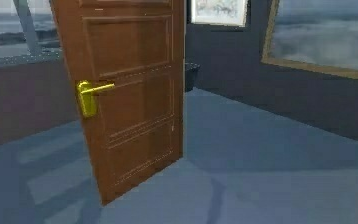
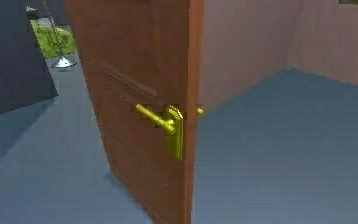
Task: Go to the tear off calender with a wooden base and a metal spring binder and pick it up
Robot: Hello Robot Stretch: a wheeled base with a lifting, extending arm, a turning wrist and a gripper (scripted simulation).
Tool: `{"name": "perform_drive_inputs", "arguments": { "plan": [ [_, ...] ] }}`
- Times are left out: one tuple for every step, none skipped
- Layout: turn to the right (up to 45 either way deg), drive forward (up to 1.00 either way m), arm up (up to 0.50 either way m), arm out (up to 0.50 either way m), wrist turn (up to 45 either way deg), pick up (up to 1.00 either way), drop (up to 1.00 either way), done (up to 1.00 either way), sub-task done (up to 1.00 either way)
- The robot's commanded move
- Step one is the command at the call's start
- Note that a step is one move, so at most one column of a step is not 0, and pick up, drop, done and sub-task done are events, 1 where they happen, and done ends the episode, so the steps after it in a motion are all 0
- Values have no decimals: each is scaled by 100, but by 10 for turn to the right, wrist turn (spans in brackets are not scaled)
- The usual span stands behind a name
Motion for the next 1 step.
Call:
{"name": "perform_drive_inputs", "arguments": {
  "plan": [
    [420, 0, 0, 0, 0, 0, 0, 0, 0]
  ]
}}
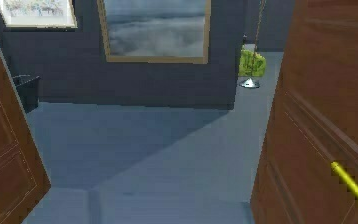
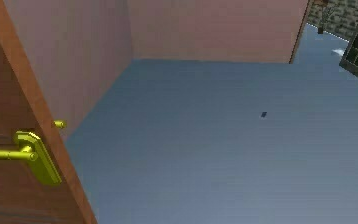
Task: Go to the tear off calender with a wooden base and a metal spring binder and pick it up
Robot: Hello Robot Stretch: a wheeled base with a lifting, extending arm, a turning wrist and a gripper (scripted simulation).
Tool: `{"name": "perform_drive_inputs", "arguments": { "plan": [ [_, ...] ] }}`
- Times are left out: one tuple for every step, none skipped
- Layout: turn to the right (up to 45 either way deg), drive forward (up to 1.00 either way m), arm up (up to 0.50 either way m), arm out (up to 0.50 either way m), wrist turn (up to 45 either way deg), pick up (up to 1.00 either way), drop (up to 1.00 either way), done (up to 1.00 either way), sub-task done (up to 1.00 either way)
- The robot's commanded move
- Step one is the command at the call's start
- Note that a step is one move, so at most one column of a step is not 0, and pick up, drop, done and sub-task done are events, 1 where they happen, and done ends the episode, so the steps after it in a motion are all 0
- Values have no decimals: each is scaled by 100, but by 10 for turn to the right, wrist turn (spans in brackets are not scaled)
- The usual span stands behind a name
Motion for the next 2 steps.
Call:
{"name": "perform_drive_inputs", "arguments": {
  "plan": [
    [30, 0, 0, 0, 0, 0, 0, 0, 0],
    [0, 100, 0, 0, 0, 0, 0, 0, 0]
  ]
}}
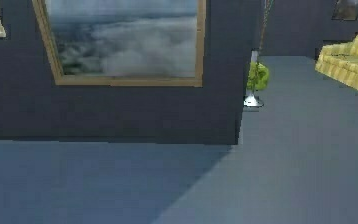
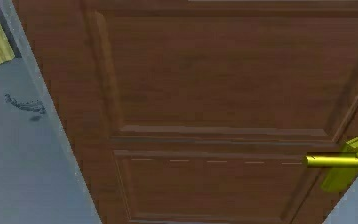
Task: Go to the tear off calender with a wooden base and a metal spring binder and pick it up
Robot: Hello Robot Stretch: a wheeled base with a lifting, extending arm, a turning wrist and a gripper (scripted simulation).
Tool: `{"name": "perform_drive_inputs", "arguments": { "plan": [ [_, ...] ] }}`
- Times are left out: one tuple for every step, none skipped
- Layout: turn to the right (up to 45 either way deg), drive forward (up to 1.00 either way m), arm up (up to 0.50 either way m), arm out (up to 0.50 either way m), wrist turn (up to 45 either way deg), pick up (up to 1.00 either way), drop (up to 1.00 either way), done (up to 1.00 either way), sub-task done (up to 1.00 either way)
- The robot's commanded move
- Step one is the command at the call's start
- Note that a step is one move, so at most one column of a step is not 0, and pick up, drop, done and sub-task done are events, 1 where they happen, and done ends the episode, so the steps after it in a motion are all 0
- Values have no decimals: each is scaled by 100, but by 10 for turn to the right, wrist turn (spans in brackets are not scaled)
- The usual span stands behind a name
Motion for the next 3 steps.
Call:
{"name": "perform_drive_inputs", "arguments": {
  "plan": [
    [0, 50, 0, 0, 0, 0, 0, 0, 0],
    [420, 0, 0, 0, 0, 0, 0, 0, 0],
    [0, 100, 0, 0, 0, 0, 0, 0, 0]
  ]
}}
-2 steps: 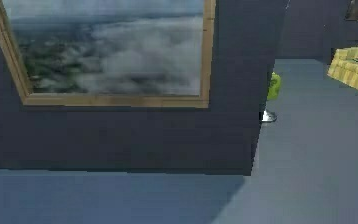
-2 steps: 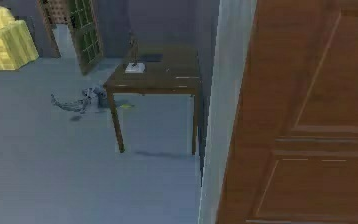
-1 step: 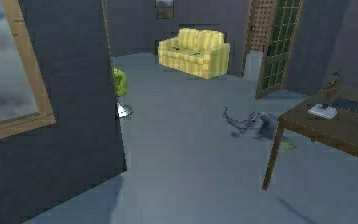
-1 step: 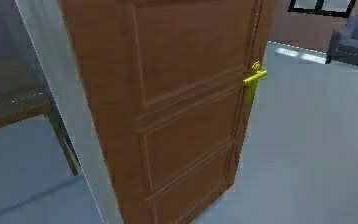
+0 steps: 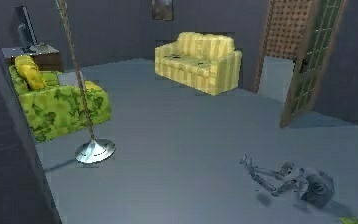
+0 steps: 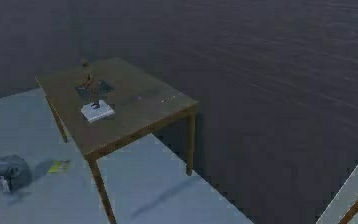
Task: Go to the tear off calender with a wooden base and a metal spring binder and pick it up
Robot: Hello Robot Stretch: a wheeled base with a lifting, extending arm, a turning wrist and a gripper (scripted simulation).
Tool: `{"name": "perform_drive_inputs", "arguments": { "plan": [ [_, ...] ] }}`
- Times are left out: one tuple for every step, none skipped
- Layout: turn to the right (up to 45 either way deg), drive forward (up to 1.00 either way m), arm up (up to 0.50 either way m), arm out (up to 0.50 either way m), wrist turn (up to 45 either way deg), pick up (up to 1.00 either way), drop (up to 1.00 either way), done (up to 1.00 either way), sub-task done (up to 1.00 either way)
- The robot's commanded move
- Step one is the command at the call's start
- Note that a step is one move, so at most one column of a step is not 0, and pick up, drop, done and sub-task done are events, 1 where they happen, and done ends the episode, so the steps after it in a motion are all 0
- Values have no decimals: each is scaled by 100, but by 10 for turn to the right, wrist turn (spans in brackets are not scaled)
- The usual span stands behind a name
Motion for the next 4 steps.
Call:
{"name": "perform_drive_inputs", "arguments": {
  "plan": [
    [0, 60, 0, 0, 0, 0, 0, 0, 0],
    [330, 0, 0, 0, 0, 0, 0, 0, 0],
    [0, 5, 0, 0, 0, 0, 0, 0, 0],
    [-390, 0, 0, 0, 0, 0, 0, 0, 0]
  ]
}}
